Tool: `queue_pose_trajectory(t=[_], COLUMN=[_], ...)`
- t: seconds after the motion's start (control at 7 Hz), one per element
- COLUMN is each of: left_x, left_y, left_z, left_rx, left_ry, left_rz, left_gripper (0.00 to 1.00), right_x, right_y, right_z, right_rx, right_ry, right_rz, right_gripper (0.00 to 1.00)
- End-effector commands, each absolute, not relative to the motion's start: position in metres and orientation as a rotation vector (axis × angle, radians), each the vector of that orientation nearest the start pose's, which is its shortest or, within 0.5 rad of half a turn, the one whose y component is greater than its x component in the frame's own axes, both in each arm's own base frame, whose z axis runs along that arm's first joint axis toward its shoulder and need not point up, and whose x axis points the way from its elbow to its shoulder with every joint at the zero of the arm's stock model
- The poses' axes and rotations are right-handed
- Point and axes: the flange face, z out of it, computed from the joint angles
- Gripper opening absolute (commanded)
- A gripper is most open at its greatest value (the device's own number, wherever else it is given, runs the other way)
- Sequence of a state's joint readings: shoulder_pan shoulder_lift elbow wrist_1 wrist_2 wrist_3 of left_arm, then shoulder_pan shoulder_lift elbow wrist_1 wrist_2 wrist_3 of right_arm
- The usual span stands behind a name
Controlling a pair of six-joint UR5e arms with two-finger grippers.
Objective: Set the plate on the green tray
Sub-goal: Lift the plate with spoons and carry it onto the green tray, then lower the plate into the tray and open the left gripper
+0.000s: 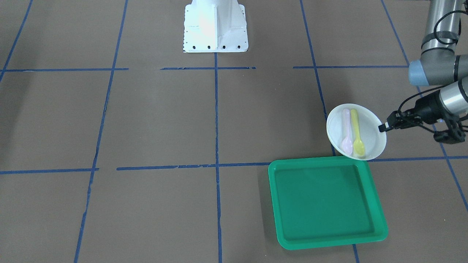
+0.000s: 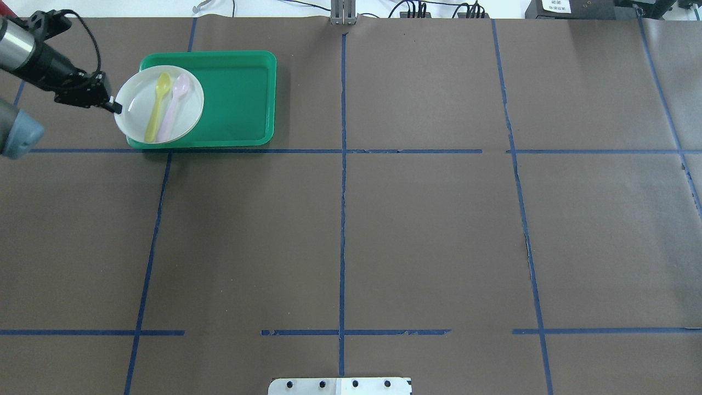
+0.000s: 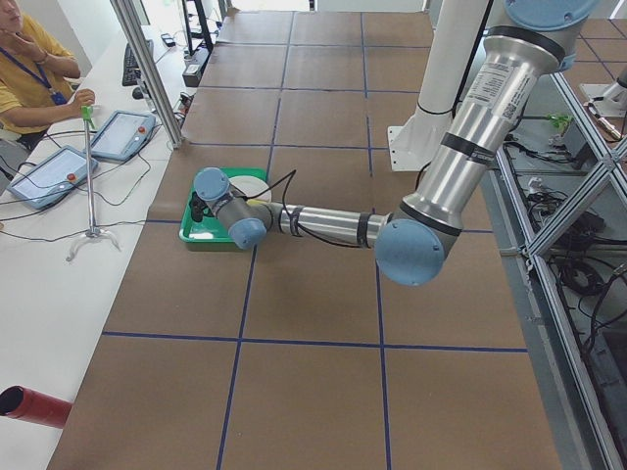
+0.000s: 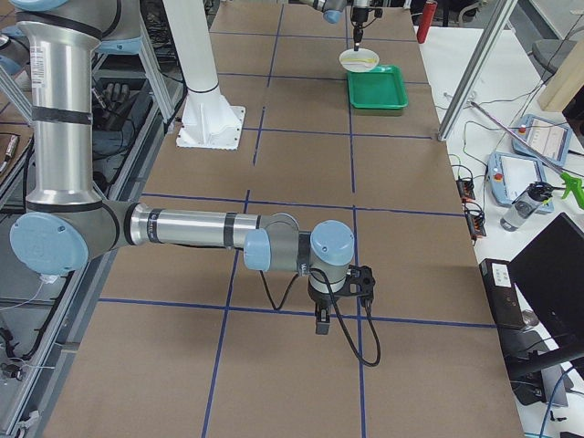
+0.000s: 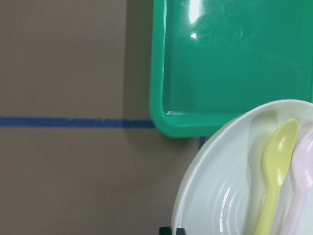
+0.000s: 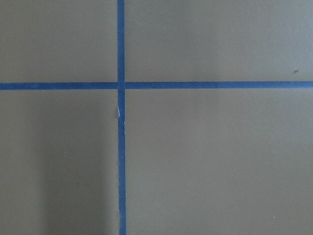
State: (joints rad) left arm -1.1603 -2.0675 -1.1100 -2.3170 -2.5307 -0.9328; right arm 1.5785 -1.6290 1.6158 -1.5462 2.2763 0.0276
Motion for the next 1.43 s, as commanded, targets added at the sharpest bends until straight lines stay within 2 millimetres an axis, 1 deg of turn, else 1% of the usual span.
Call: queue_pose_trajectory(t=[0.0,0.14,0.29,0.43,0.57,0.71,0.86,1.0,1.14,1.29], left_x=[0.278,0.296,0.316,0.331,0.331,0.329,0.324,0.298,0.258,0.224], left_y=[-0.722,-0.726,-0.722,-0.717,-0.717,-0.717,-0.717,-0.715,-0.694,-0.665], left_z=[0.488,0.482,0.473,0.469,0.469,0.467,0.462,0.451,0.46,0.478], left_rx=[-0.055,-0.105,-0.137,-0.154,-0.152,-0.15,-0.145,-0.103,-0.063,-0.043], left_ry=[1.081,1.057,1.058,1.059,1.06,1.063,1.07,1.089,1.108,1.109], left_rz=[-0.142,-0.156,-0.172,-0.172,-0.17,-0.175,-0.186,-0.192,-0.201,-0.206], left_gripper=[0.0,0.0,0.0,0.0,0.23,0.99,1.0,1.0,1.0,1.0], right_x=[0.072,0.072,0.072,0.072,0.072,0.072,0.072,0.072,0.072,0.072], right_y=[-0.467,-0.467,-0.467,-0.467,-0.467,-0.467,-0.467,-0.467,-0.467,-0.467], right_z=[0.667,0.668,0.666,0.667,0.667,0.667,0.667,0.667,0.667,0.667], right_rx=[0.003,0.002,0.005,0.002,0.003,0.003,0.002,0.003,0.003,0.003], right_ry=[-0.704,-0.706,-0.704,-0.706,-0.706,-0.706,-0.704,-0.704,-0.706,-0.704], right_rz=[0.03,0.031,0.03,0.031,0.03,0.03,0.031,0.03,0.03,0.03], right_gripper=[1.0,1.0,1.0,1.0,1.0,1.0,1.0,1.0,1.0,1.0])
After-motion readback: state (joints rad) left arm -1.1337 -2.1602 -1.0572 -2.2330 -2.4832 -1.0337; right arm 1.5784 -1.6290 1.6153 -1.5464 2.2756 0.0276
